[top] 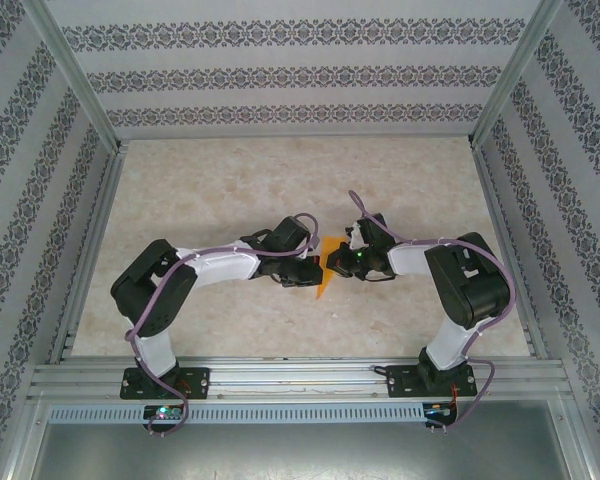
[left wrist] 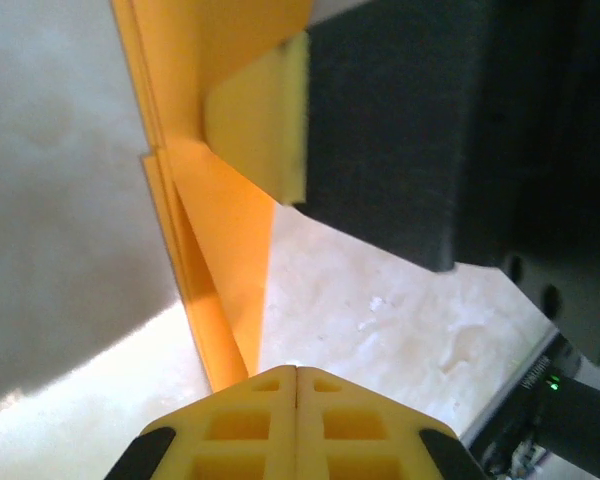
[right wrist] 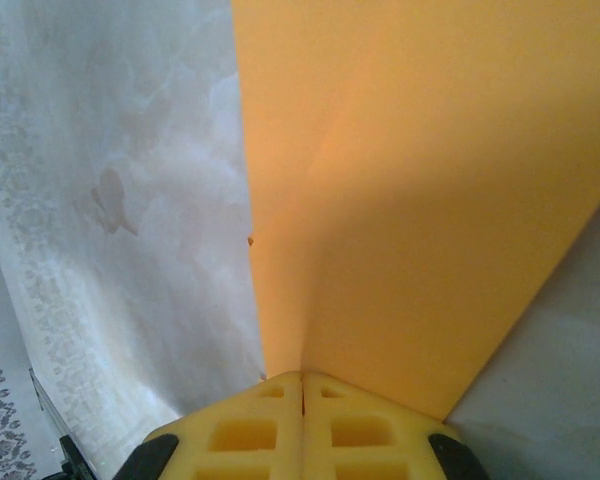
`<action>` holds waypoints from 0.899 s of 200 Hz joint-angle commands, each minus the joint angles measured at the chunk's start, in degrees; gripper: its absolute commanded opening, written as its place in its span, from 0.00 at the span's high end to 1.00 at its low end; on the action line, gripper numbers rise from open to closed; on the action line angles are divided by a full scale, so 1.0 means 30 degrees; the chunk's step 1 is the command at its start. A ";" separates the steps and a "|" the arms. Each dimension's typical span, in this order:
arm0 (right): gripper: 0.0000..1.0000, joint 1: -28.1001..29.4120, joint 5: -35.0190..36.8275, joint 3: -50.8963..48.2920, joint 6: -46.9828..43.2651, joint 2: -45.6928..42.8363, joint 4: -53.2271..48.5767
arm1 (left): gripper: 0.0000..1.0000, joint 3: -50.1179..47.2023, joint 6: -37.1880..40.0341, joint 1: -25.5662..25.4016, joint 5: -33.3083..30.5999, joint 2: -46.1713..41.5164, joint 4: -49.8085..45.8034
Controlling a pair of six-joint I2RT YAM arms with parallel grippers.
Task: Fold a paper plane with a square sheet of paper (fold left side to right side)
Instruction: Fold the wing for the fifth time at the center of the table.
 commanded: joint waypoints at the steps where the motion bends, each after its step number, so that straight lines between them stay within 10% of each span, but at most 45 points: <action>1: 1.00 0.0227 0.1898 -0.0533 -0.0851 0.1254 -0.2252 | 0.97 -0.0355 -0.0713 -0.0437 0.1408 -0.0068 0.0318; 180: 1.00 0.0466 0.2453 -0.0270 -0.1382 0.1460 -0.3176 | 0.98 0.0135 -0.0585 -0.0545 0.0749 0.2040 0.0839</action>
